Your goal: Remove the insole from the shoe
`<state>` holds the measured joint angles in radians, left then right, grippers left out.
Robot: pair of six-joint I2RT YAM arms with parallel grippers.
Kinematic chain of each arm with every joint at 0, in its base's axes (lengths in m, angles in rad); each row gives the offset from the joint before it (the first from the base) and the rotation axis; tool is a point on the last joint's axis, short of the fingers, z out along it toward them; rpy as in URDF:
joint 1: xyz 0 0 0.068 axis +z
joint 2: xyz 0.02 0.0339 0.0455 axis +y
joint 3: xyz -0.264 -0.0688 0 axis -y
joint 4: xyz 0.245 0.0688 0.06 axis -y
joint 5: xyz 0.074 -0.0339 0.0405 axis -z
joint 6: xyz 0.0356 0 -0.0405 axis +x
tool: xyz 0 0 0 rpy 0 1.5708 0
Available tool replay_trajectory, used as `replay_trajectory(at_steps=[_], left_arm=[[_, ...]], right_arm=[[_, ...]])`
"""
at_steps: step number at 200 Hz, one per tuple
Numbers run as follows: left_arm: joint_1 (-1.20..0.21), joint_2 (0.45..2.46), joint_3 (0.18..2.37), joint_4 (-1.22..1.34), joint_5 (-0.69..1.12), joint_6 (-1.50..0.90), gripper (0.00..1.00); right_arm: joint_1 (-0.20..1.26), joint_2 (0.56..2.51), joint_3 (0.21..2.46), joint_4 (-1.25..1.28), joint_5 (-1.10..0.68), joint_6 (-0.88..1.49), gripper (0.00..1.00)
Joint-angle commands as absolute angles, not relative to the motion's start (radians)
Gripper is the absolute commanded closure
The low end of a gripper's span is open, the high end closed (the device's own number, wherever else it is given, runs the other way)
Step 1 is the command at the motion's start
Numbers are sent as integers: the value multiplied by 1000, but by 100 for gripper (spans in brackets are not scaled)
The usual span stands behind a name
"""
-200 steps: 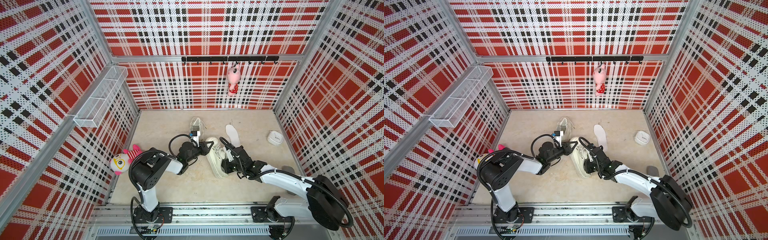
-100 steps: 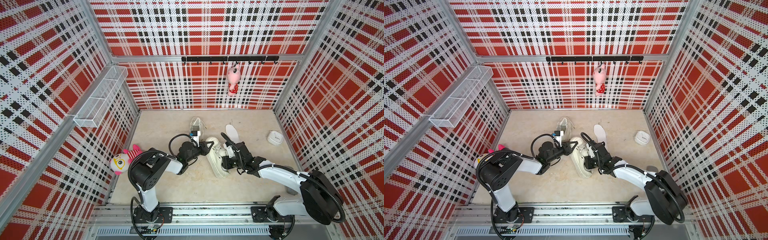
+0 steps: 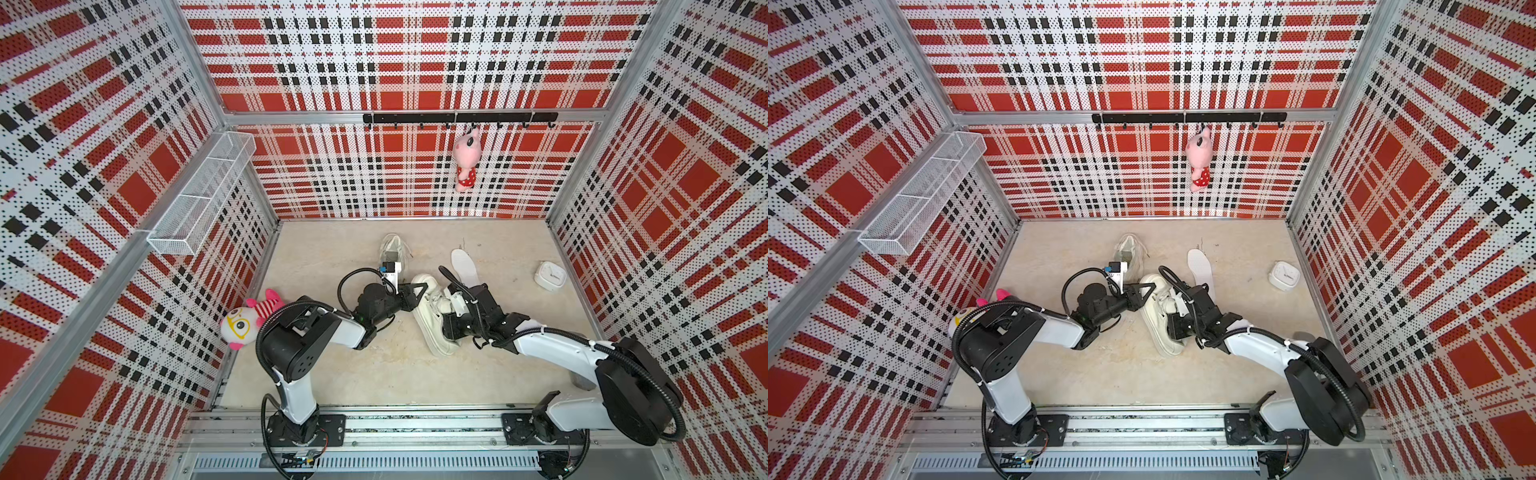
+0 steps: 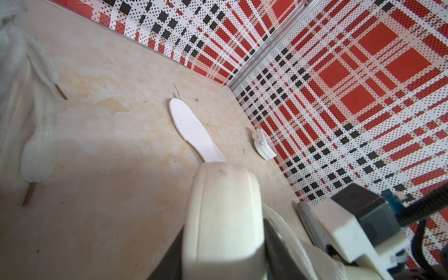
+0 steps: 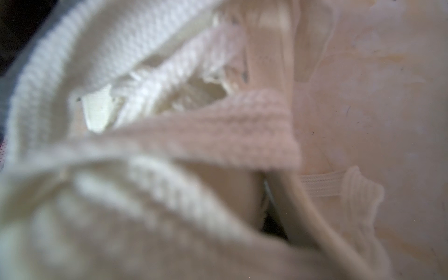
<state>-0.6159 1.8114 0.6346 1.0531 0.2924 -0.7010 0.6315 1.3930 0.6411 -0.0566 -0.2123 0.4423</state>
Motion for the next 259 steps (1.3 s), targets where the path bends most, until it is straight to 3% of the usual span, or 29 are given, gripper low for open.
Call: replay_trajectory(at_steps=[1, 46, 77, 107, 190, 211, 259], left_arm=[[-653, 1796, 655, 1081, 419, -647, 82], [-661, 1802, 667, 1073, 423, -644, 82], [-666, 1789, 673, 1057, 414, -631, 82], [-667, 1743, 672, 1004, 377, -579, 82], [-767, 1580, 777, 603, 21, -189, 85], [-778, 1555, 786, 558, -60, -144, 86], [-727, 1522, 763, 563, -44, -213, 88]], right_arm=[[611, 1501, 580, 13, -222, 405, 61], [675, 1525, 592, 110, -287, 415, 74], [676, 1457, 626, 85, -275, 438, 100], [663, 1319, 681, -16, -234, 482, 100], [559, 1113, 785, -77, -578, 770, 100], [548, 1076, 812, -209, -547, 745, 100], [545, 1095, 729, -523, -331, 563, 100]])
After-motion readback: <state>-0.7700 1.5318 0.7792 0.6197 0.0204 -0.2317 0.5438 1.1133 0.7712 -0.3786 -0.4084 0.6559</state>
